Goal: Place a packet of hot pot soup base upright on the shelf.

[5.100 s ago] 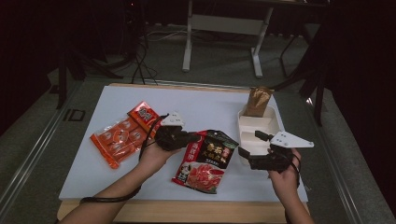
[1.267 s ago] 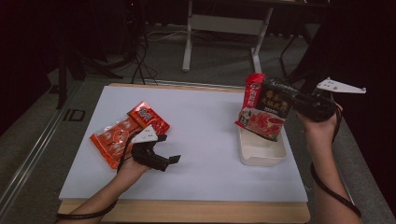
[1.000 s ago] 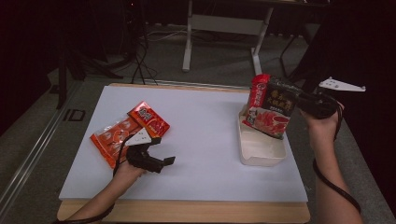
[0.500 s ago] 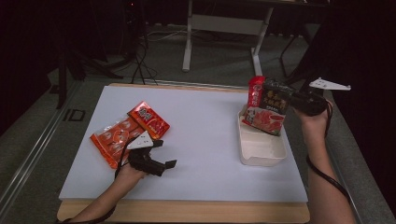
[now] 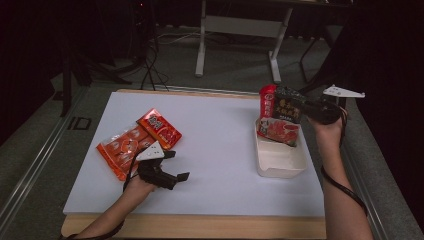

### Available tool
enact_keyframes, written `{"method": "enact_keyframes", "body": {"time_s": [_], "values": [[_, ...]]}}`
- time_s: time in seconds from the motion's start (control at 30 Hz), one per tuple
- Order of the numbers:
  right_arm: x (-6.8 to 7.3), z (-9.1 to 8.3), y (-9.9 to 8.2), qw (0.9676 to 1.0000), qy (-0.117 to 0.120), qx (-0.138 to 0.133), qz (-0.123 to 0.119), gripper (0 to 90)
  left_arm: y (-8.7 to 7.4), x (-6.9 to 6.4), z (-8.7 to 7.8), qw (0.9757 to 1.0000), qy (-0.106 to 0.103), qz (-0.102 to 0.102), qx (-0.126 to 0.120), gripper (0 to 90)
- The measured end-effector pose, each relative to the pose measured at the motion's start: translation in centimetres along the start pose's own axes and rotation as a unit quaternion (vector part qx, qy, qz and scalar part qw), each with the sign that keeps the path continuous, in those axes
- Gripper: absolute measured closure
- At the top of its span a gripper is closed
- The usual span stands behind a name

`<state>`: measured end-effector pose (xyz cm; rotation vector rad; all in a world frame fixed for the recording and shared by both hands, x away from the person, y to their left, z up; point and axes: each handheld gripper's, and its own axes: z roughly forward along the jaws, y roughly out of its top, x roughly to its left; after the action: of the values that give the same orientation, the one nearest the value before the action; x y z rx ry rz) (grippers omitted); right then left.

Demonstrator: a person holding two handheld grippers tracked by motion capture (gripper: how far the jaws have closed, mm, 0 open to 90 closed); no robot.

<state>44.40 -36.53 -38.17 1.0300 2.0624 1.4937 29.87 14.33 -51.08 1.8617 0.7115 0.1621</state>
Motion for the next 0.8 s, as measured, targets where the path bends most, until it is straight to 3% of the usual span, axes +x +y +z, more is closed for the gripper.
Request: {"method": "enact_keyframes", "body": {"time_s": [0.17, 0.37, 0.7, 0.8], "values": [[0.2, 0.8, -0.4, 0.9997, 0.015, 0.017, -0.004, 73.7, 0.0, 0.0, 0.0, 1.0, -0.002, -0.002, -0.001, 0.7], [0.0, 0.6, -1.6, 0.9996, 0.023, -0.003, 0.017, 73.1, -0.1, 0.1, 0.0, 1.0, -0.005, -0.003, -0.001, 0.7], [-0.8, 0.1, -4.5, 0.9991, 0.024, -0.008, 0.034, 72.0, -0.2, 0.1, 0.1, 0.9998, -0.017, -0.002, -0.008, 0.7], [-0.8, -0.2, -4.8, 0.9995, 0.014, -0.005, 0.027, 72.1, -0.2, 0.1, 0.1, 0.9996, -0.024, 0.0, -0.012, 0.7]]}}
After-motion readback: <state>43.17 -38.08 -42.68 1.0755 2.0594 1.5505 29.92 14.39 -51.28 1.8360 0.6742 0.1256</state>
